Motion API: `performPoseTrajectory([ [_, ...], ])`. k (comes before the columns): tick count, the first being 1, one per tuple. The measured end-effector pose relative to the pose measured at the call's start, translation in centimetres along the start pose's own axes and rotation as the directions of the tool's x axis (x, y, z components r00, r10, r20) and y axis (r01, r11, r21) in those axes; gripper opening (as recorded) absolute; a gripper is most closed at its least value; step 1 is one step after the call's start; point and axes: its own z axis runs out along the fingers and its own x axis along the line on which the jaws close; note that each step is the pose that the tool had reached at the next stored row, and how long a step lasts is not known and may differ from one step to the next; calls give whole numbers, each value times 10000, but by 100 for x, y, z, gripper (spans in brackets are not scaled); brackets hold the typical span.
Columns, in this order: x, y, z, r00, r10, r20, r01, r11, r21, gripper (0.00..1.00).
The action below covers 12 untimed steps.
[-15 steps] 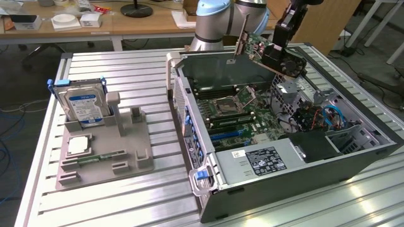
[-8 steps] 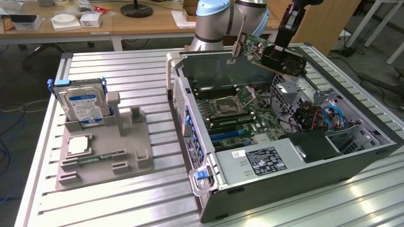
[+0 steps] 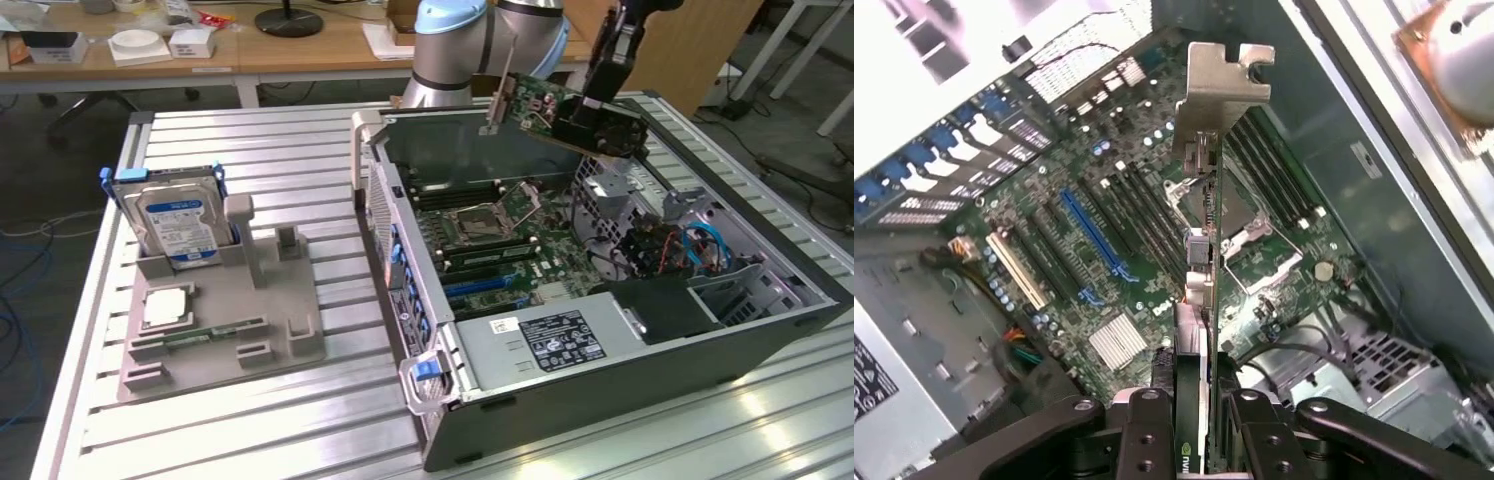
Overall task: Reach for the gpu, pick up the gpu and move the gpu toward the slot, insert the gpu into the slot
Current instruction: 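Insert the gpu into the slot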
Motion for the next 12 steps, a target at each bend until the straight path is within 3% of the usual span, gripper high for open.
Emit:
performPoseTrajectory([
  [6,0,0,1,9956,-942,-18,942,9956,-24,26],
  [12,0,0,2,9820,-1890,-36,1889,9820,-50,26],
])
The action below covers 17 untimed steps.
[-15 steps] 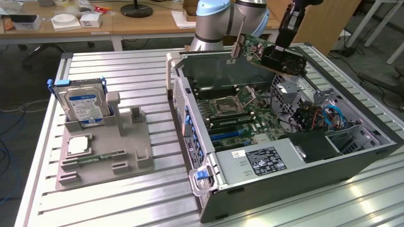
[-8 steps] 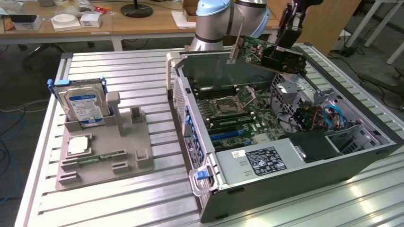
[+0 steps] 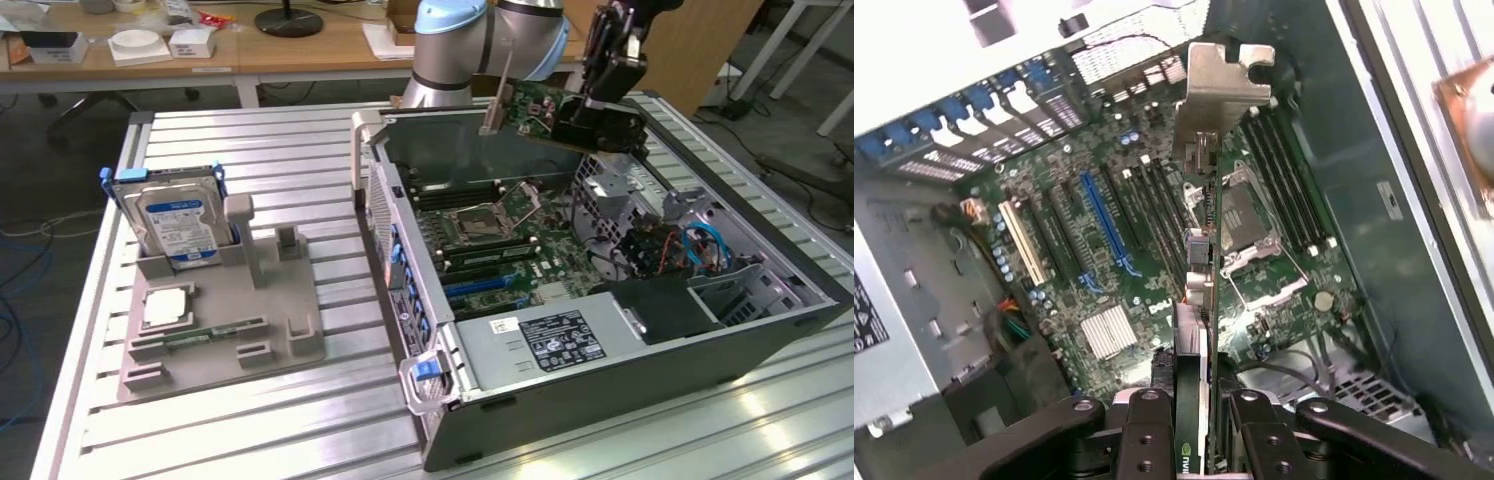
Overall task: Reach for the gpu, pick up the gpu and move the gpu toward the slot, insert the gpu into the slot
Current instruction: 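Insert the gpu into the slot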
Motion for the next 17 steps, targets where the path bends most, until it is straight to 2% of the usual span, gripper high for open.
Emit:
performPoseTrajectory([
  [4,0,0,1,9977,-685,-15,685,9977,-16,26],
  [10,-1,-2,7,9889,-1488,-28,1488,9889,-37,26],
  [12,-1,-2,16,9840,-1779,-34,1779,9840,-37,26],
  [17,0,-3,51,9680,-2509,-22,2509,9680,51,26],
])
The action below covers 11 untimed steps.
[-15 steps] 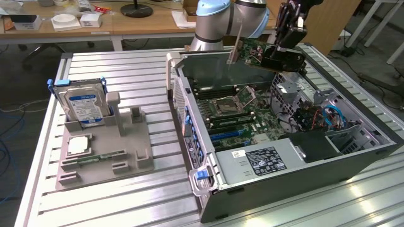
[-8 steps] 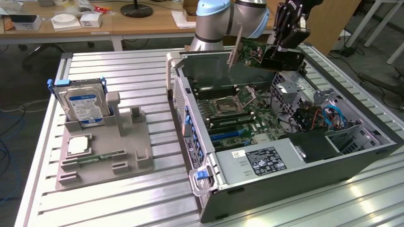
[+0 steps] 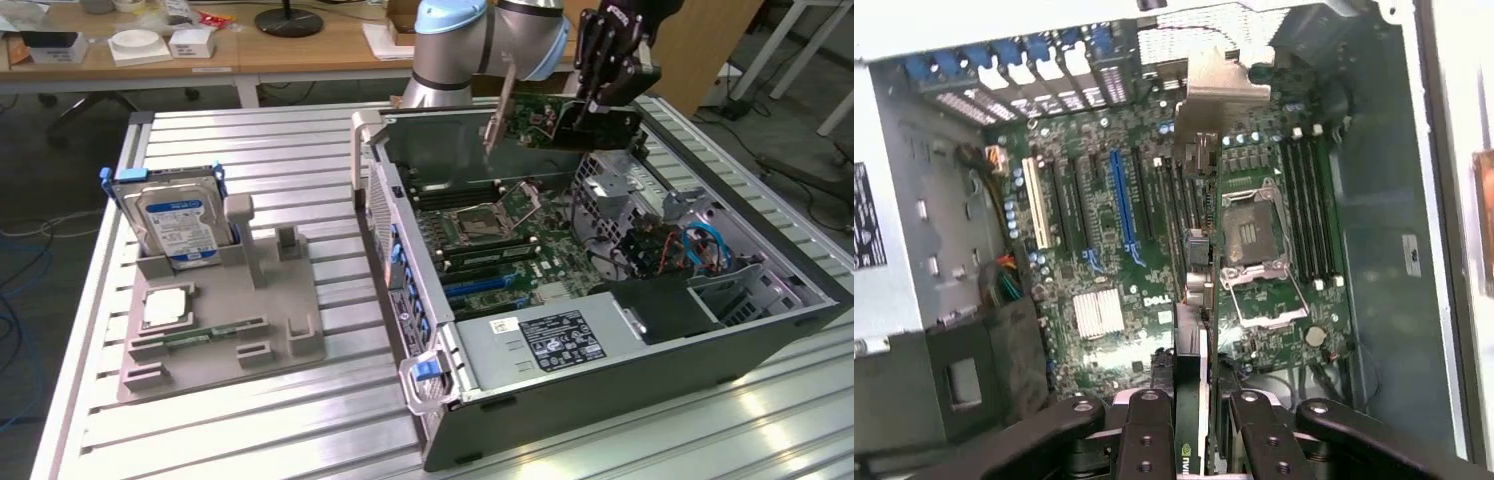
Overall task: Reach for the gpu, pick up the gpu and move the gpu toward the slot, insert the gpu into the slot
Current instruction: 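Insert the gpu into the slot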
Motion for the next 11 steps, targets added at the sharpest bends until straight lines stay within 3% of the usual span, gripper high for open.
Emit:
performPoseTrajectory([
  [2,6,-1,15,9999,-129,4,129,9999,33,26],
  [4,7,1,24,9998,-175,3,175,9998,115,26],
  [7,9,7,48,9996,-283,10,283,9994,193,26],
  [11,13,19,115,9977,-672,16,671,9976,192,26],
])
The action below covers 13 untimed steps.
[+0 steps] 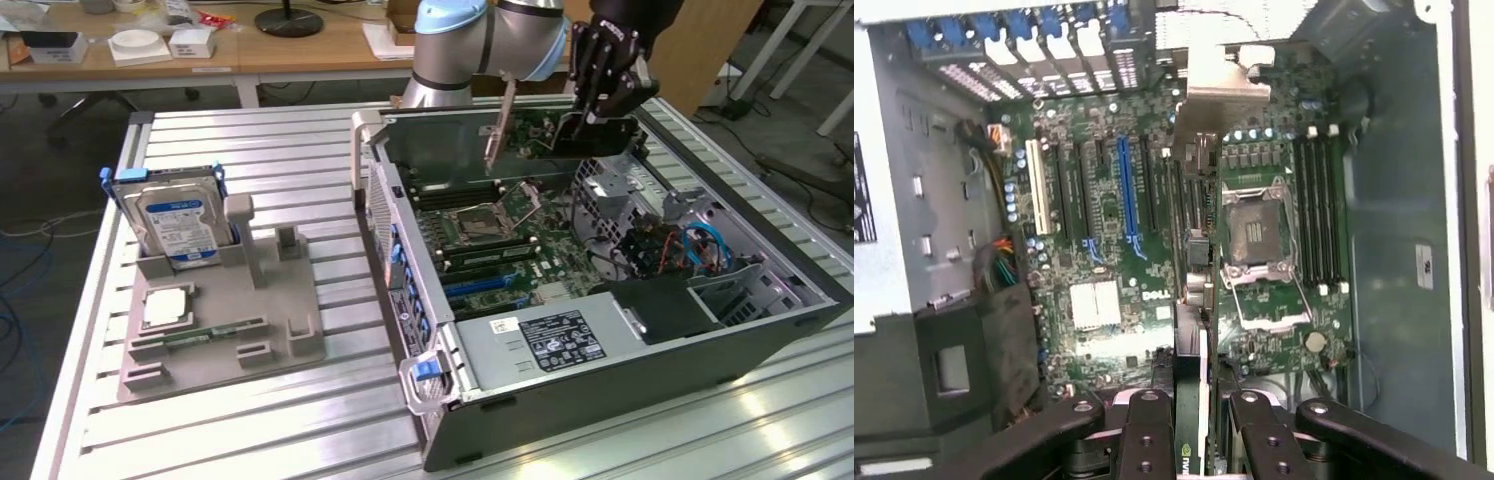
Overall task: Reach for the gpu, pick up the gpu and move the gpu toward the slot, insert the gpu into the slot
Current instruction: 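Insert the gpu into the slot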
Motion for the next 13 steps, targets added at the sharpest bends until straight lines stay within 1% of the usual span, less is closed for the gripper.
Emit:
performPoseTrajectory([
  [3,2,2,53,9986,-530,9,530,9986,-15,26],
  [4,3,3,71,9982,-604,17,604,9982,-18,26],
  [10,84,-3,178,9978,-666,20,666,9978,-25,26],
  [11,85,-3,188,9977,-669,59,669,9978,-27,26],
  [12,87,-3,204,9977,-671,85,671,9977,-27,26],
  [13,94,-4,220,9977,-674,88,674,9977,-27,26],
])
